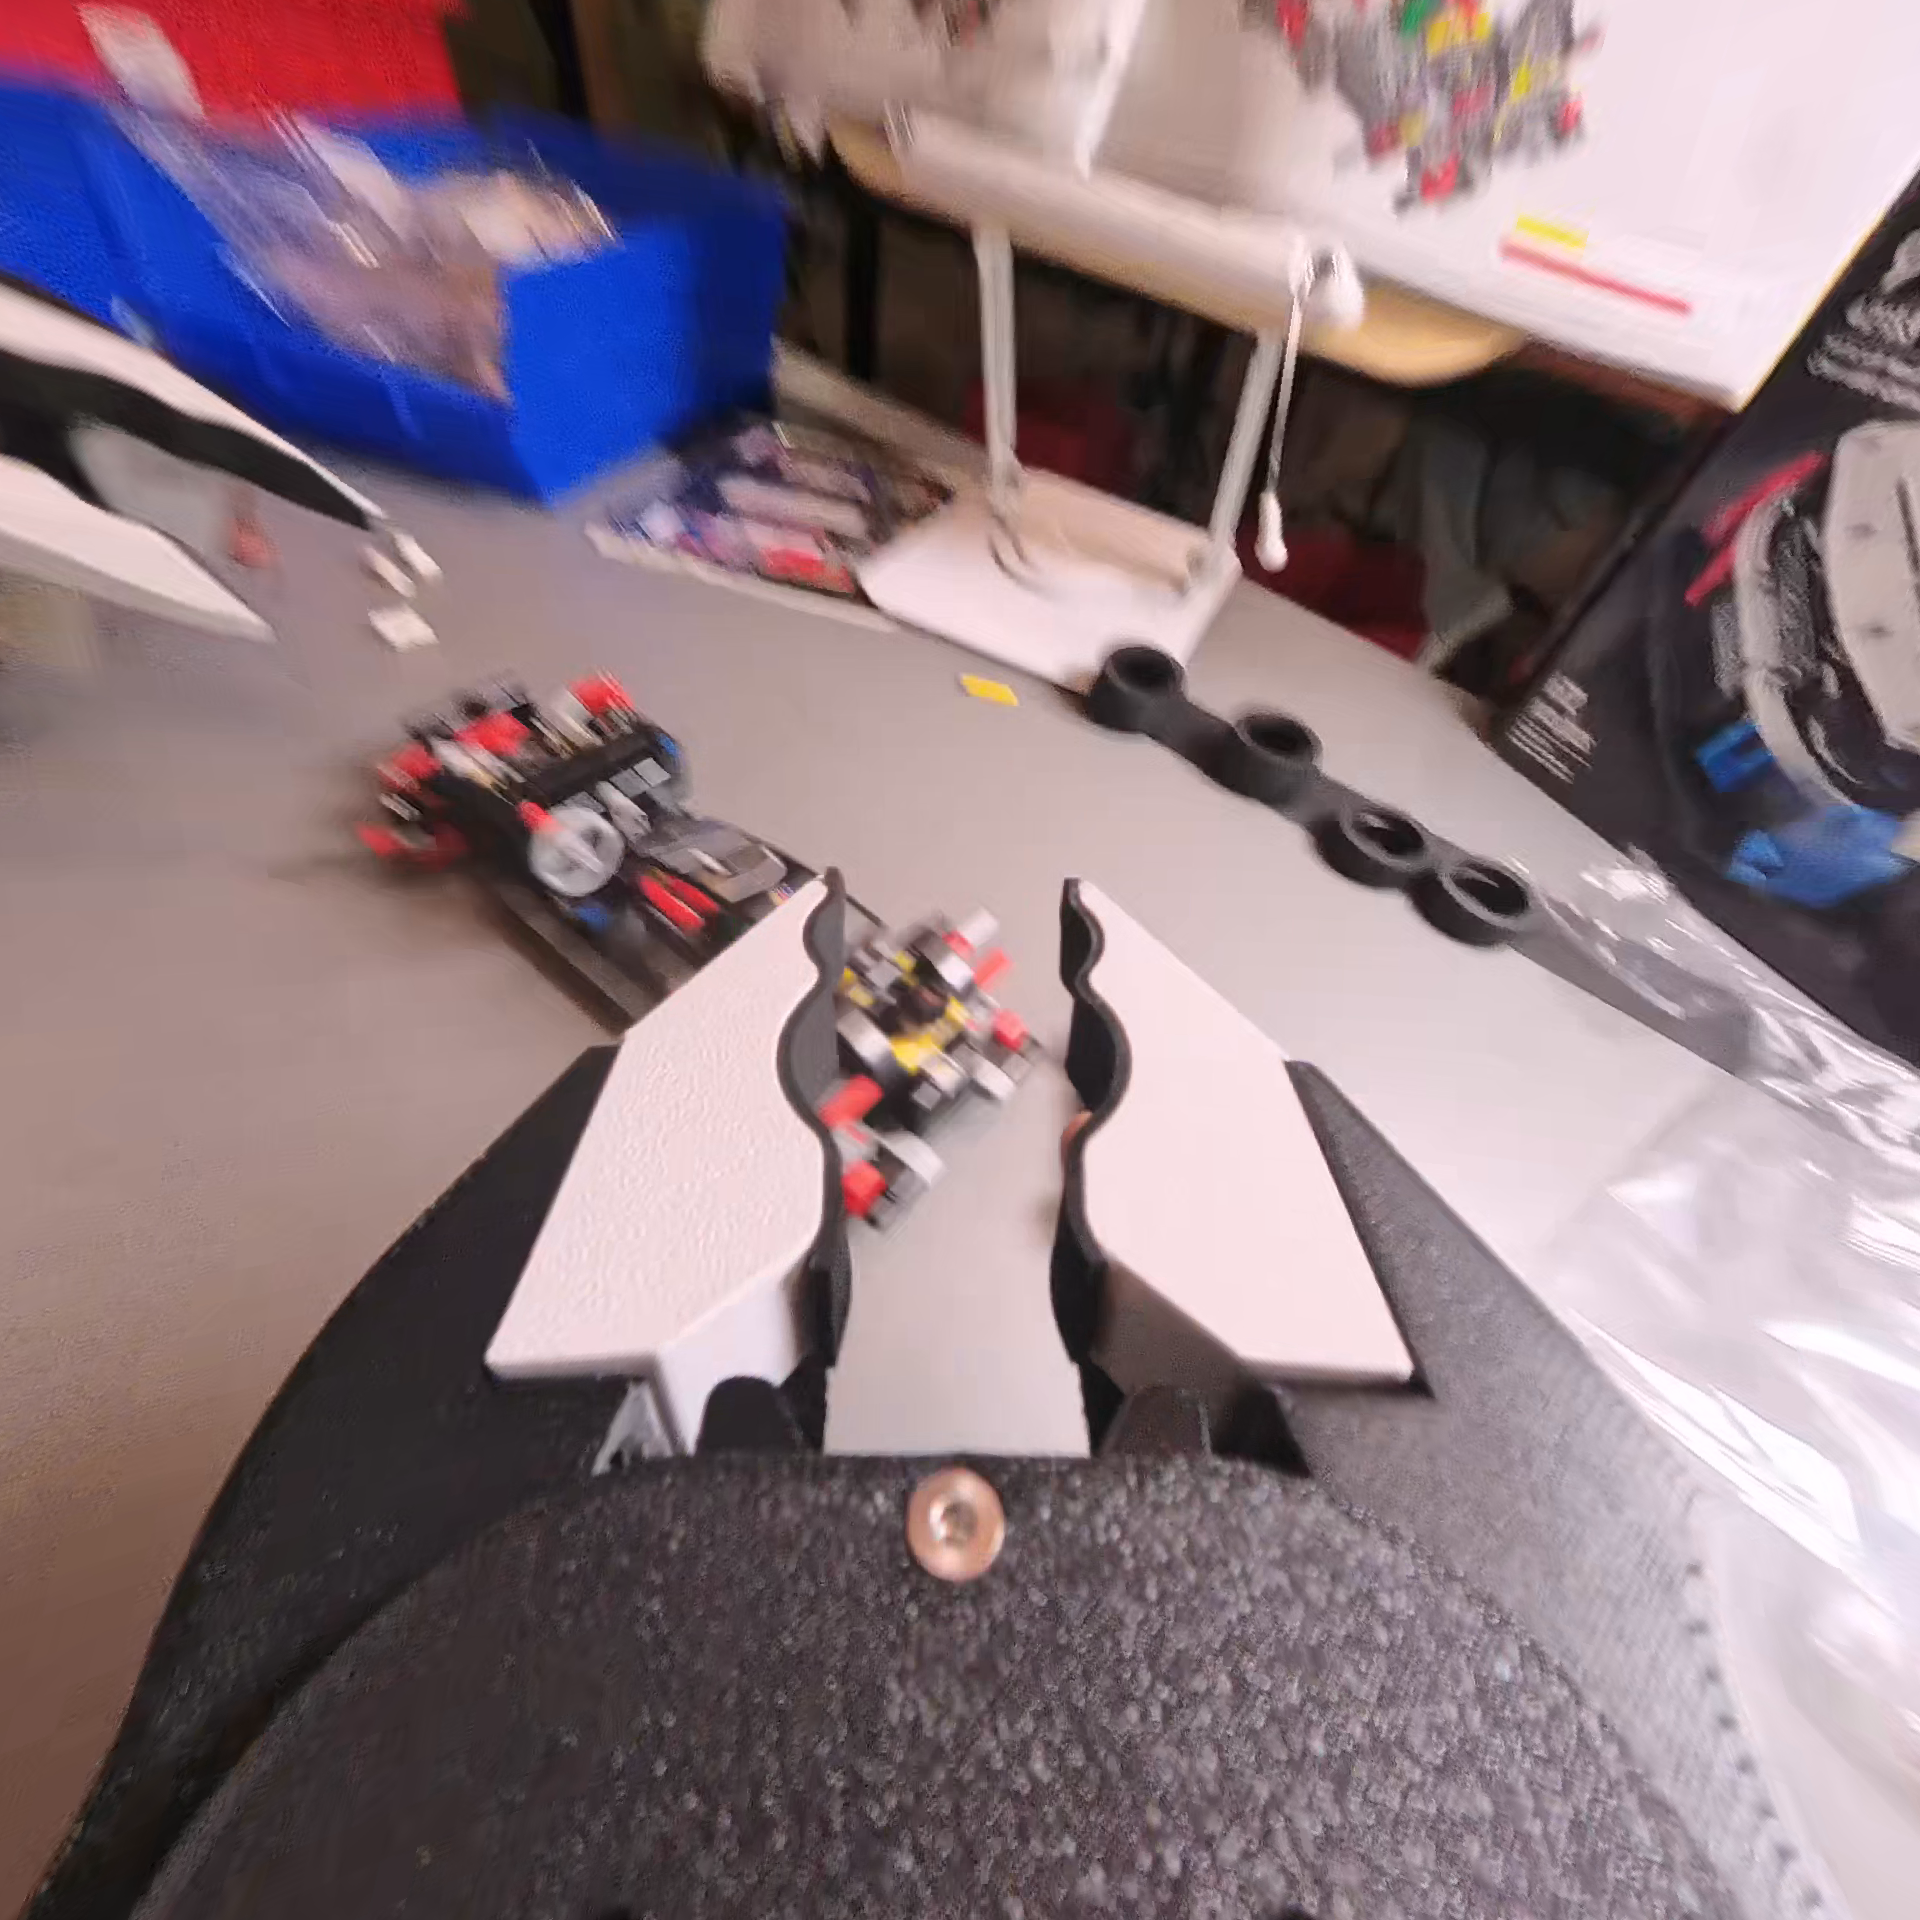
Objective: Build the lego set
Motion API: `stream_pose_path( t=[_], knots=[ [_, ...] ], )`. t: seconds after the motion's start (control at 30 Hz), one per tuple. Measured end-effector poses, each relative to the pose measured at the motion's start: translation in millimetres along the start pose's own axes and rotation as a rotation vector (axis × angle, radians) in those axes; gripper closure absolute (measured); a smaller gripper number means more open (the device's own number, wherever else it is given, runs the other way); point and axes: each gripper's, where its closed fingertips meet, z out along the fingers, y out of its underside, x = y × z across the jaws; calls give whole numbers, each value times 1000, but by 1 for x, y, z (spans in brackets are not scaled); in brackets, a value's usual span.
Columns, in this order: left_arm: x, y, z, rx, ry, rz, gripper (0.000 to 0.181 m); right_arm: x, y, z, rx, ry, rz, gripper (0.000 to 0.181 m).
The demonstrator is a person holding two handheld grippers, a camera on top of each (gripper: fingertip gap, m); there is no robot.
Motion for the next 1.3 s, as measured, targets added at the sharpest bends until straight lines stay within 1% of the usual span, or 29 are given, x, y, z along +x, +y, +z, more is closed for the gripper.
stream_pose_path(
  t=[0.03,0.07,0.1,0.13,0.2,0.27,0.33,0.37,0.43,0.47,0.57,0.6,0.67,0.73,0.77,0.83,0.97,1.07,1.17,1.3],
  knots=[
    [-11,-11,-11,71,-101,-5,109,-15,-15,-3,69,-40,49,136],
    [-18,-21,-25,137,-199,8,101,-31,-28,-6,129,-70,98,128],
    [-22,-29,-40,179,-282,22,98,-49,-36,-9,168,-101,123,121],
    [-21,-34,-54,194,-343,26,98,-65,-37,-13,170,-113,121,117],
    [-10,-35,-76,199,-402,-12,98,-84,-27,-22,108,-71,67,111],
    [11,-28,-91,206,-401,-85,99,-94,-20,-38,91,-39,48,112],
    [35,-23,-102,255,-379,-154,103,-94,-6,-54,53,2,38,108],
    [45,-19,-105,273,-377,-164,105,-91,1,-62,42,28,24,109],
    [57,-8,-107,302,-378,-145,106,-85,16,-75,23,68,23,105],
    [60,-3,-107,321,-378,-127,108,-81,20,-82,38,92,50,104],
    [66,-11,-118,413,-393,-76,114,-65,34,-100,84,165,165,97],
    [65,-10,-118,414,-395,-81,117,-58,34,-104,118,193,205,95],
    [59,-2,-111,352,-383,-131,116,-50,28,-110,170,184,273,96],
    [52,12,-98,236,-351,-213,114,-47,35,-107,147,160,338,97],
    [51,19,-92,172,-332,-243,109,-47,39,-105,129,148,354,97],
    [53,26,-85,104,-299,-247,103,-47,39,-105,123,167,333,98],
    [59,23,-82,118,-275,-207,103,-52,42,-99,76,188,260,101],
    [61,18,-86,161,-290,-174,103,-59,47,-92,19,158,230,101],
    [62,14,-91,194,-320,-135,105,-60,50,-89,-6,162,213,101],
    [61,17,-89,171,-336,-124,107,-60,49,-90,-2,165,214,102]
  ],
)
